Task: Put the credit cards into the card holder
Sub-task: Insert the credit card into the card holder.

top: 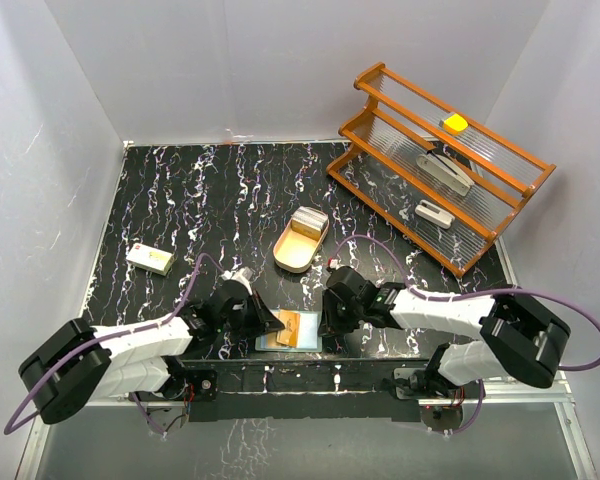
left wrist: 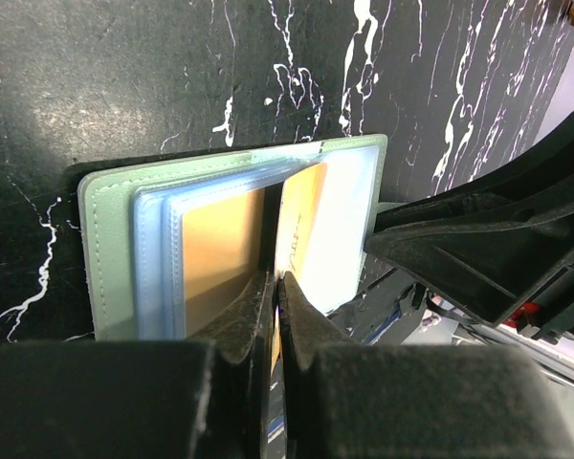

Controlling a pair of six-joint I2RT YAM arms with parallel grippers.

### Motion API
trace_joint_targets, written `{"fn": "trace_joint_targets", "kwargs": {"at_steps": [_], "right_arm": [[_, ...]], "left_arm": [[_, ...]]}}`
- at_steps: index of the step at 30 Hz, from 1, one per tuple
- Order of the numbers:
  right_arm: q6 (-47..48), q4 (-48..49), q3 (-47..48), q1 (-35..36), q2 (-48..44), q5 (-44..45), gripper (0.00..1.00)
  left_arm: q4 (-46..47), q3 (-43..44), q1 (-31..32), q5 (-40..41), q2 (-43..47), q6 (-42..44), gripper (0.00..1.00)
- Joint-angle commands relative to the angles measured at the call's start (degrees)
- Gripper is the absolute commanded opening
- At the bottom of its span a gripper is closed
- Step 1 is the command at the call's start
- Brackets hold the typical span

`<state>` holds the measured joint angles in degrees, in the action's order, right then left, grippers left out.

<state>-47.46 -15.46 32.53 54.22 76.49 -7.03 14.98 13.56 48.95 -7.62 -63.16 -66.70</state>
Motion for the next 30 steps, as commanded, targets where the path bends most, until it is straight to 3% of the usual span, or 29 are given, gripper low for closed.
{"fn": "trace_joint_targets", "kwargs": {"at_steps": [1,5,12,17,20,25,30], "right_arm": [[-1.0,2.5,-3.2,0.2,0.7,0.3,0.17],[-4.3,5.2,-5.0,0.2,-0.2,-0.8,0.16],[-7.3,9.2,-7.7,0.3,-2.1,-1.7,0.15],[-6.3,6.3,-5.7,0.3,-4.2,0.0,0.15],[-5.8,4.2,-4.4,0.3,-6.5,0.8,0.15],[-6.3,3.9,-4.5,0.3,-10.5,1.6,0.15],[-6.7,5.5,-5.3,0.3,-11.1,1.8,0.15]], "left_arm": [[1.1,-1.7,1.1,2.6,-2.3,-1.1,0.00],[4.5,-2.6,2.6,2.9,-4.1,-3.4,0.00],[1.8,0.1,4.8,4.7,-5.0,-3.1,0.00],[-5.9,4.3,5.8,6.8,-3.1,0.2,0.31],[-10.1,6.3,5.8,8.5,0.2,1.9,0.43],[-15.0,8.3,5.8,10.4,2.8,2.5,0.50],[-12.1,7.4,6.0,9.0,1.1,1.9,0.52]]}}
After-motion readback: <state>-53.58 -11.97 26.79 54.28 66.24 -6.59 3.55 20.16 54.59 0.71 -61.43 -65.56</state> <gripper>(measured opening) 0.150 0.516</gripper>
